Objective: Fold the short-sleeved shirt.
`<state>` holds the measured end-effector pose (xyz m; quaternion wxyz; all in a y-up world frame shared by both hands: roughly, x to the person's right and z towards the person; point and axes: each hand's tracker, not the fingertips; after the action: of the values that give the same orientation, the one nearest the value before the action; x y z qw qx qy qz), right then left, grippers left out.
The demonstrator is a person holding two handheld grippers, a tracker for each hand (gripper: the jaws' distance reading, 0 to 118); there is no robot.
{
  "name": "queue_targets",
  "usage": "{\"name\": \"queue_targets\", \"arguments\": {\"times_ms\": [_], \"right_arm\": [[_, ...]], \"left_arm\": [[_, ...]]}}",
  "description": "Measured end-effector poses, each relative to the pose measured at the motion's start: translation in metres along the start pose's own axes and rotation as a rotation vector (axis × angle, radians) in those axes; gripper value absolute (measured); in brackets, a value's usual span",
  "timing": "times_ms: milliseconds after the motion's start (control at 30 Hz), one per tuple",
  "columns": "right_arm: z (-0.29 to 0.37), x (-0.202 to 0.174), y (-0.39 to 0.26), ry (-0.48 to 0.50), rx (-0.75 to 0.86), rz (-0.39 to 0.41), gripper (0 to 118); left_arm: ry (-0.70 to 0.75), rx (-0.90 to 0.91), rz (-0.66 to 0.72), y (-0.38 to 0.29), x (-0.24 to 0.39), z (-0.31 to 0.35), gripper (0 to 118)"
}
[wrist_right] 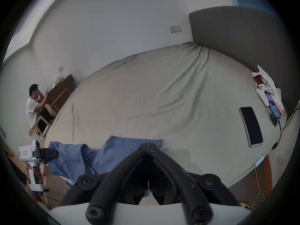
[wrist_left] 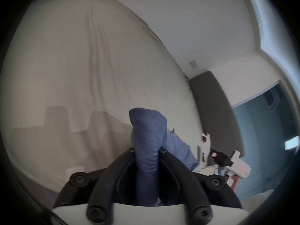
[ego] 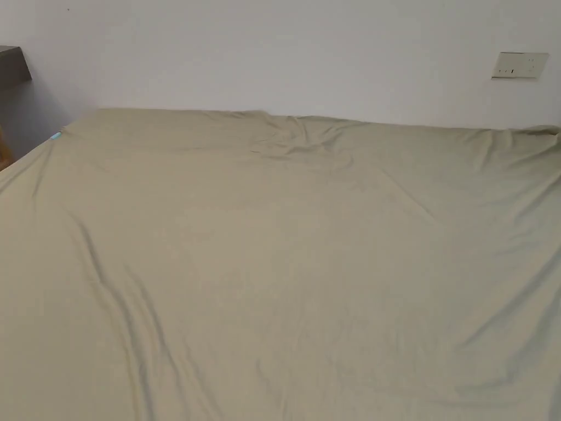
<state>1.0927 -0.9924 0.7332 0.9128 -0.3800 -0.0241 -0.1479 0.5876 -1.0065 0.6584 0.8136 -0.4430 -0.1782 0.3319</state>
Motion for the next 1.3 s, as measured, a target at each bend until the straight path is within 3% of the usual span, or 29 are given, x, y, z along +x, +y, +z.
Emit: {"name": "queue_targets", "arguments": {"times_ms": [133, 233, 367, 500, 733, 800, 867, 933, 1033, 1100, 1200, 1300], "right_arm": [[0.001, -0.003, -0.003, -0.007, 0.033, 0.003, 1], [0.0, -0.003, -0.002, 0.003, 0.031, 0.009, 1], [-0.001, -0.001, -0.002, 0.004, 0.029, 0.008, 1], [0.002, 0.007, -0.004, 0.01, 0.029, -0.019, 1], [0.018, 0.029, -0.015, -0.037, 0.039, -0.077, 1], [0.02, 0.035, -0.017, -0.06, 0.034, -0.097, 2], [0.02, 0.038, -0.018, -0.078, 0.031, -0.104, 1], [0.019, 0.039, -0.018, -0.079, 0.03, -0.109, 1], [0.015, 0.038, -0.015, -0.056, 0.026, -0.114, 1], [0.014, 0.034, -0.014, -0.049, 0.03, -0.101, 1], [0.013, 0.031, -0.013, -0.021, 0.032, -0.091, 1], [0.012, 0.03, -0.013, -0.011, 0.025, -0.084, 1]], "left_arm": [[0.171, 0.033, 0.039, 0.014, 0.011, 0.017, 15], [0.177, 0.023, 0.044, 0.01, 0.041, 0.012, 15], [0.096, -0.034, -0.089, -0.01, 0.101, -0.017, 15], [-0.12, -0.17, -0.12, -0.02, 0.142, -0.067, 15], [-0.06, -0.42, -0.268, -0.067, 0.182, -0.205, 16], [-0.004, -0.44, -0.287, -0.079, 0.189, -0.226, 30], [-0.076, -0.415, -0.237, -0.076, 0.199, -0.217, 70], [-0.243, -0.433, -0.172, -0.065, 0.206, -0.195, 93], [-0.506, -0.458, -0.046, -0.042, 0.201, -0.163, 80], [-0.522, -0.411, -0.013, -0.034, 0.194, -0.149, 72], [-0.236, -0.304, -0.156, -0.046, 0.188, -0.152, 2], [0.064, -0.34, -0.403, -0.08, 0.187, -0.164, 0]]}}
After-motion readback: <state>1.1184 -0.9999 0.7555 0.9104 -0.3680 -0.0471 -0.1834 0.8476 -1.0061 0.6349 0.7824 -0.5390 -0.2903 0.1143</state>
